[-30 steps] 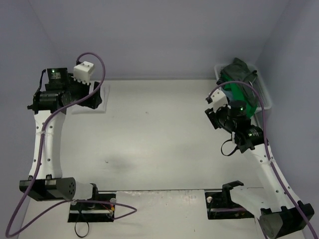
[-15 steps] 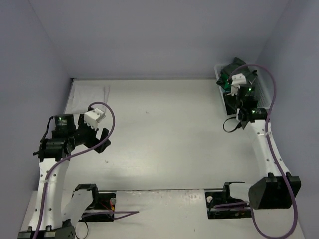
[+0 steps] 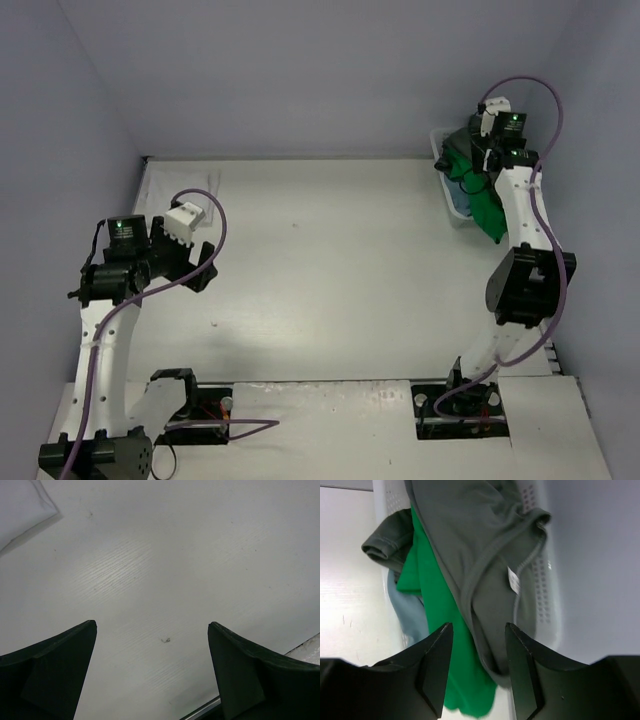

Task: Fold and stack the t-shirts
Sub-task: Grab the tshirt from the pile, then move the tshirt to the center of the board

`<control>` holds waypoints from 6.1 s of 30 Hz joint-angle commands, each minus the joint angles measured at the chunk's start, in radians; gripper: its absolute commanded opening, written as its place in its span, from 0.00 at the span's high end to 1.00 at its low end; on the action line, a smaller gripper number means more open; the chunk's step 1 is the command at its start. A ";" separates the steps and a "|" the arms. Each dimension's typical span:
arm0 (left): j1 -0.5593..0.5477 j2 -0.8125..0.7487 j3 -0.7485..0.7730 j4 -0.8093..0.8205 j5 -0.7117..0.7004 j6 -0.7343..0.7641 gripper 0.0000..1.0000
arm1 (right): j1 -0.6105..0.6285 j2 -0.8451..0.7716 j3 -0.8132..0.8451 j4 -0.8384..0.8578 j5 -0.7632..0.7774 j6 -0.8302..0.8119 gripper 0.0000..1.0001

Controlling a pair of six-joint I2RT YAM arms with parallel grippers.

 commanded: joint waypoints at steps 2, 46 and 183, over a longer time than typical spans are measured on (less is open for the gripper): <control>0.010 0.030 0.058 0.043 -0.006 -0.019 0.13 | 0.001 0.095 0.139 -0.003 -0.056 0.042 0.57; 0.160 0.082 0.026 0.090 0.026 -0.088 0.13 | -0.008 0.327 0.168 0.132 0.108 0.060 0.69; 0.288 -0.106 -0.118 0.170 0.178 -0.143 0.13 | -0.036 -0.230 0.042 0.061 -0.117 -0.038 1.00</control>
